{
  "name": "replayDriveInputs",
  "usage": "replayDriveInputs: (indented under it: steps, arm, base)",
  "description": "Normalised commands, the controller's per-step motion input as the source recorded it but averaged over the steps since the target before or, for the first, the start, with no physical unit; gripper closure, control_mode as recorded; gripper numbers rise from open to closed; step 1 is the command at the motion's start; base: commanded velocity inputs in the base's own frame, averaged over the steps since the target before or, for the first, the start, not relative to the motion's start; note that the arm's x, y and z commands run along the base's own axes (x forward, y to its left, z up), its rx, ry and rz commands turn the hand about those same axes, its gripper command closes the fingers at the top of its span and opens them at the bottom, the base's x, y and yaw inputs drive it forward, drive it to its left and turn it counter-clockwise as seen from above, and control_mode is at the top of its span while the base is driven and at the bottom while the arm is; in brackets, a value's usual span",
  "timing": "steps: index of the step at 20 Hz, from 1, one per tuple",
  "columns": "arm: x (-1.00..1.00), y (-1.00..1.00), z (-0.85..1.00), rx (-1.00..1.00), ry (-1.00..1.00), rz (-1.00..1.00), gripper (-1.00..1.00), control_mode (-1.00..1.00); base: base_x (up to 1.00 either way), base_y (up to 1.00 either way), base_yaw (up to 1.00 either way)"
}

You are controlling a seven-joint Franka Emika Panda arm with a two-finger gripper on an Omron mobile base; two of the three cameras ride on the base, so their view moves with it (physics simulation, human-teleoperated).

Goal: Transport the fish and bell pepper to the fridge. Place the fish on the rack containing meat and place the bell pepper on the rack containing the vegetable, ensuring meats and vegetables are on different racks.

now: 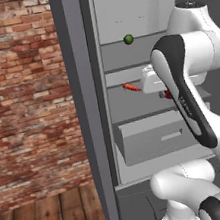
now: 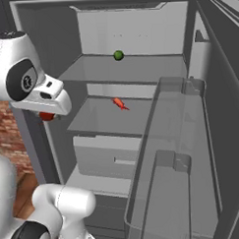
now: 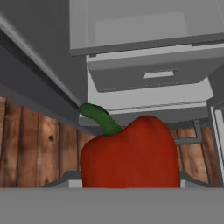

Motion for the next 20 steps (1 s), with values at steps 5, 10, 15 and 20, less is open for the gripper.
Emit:
replayDriveInputs:
  steps: [5, 10, 15, 20]
  arm:
    - [0.42, -0.52, 0.02, 0.01, -0.21, 0.02, 1.0, -1.0]
    - [0.58, -0.35, 0.03, 0.0, -0.31, 0.0, 1.0, -1.0]
    - [0.77, -0.32, 0.15, 0.02, -0.09, 0.0, 1.0, -1.0]
    - [0.77, -0.19, 0.35, 0.0, 0.0, 0.0, 1.0, -1.0]
  base:
    - [0.0, 0.0, 0.0]
    - [0.0, 0.0, 0.0]
    - [0.0, 0.0, 0.0]
    - [0.0, 0.0, 0.0]
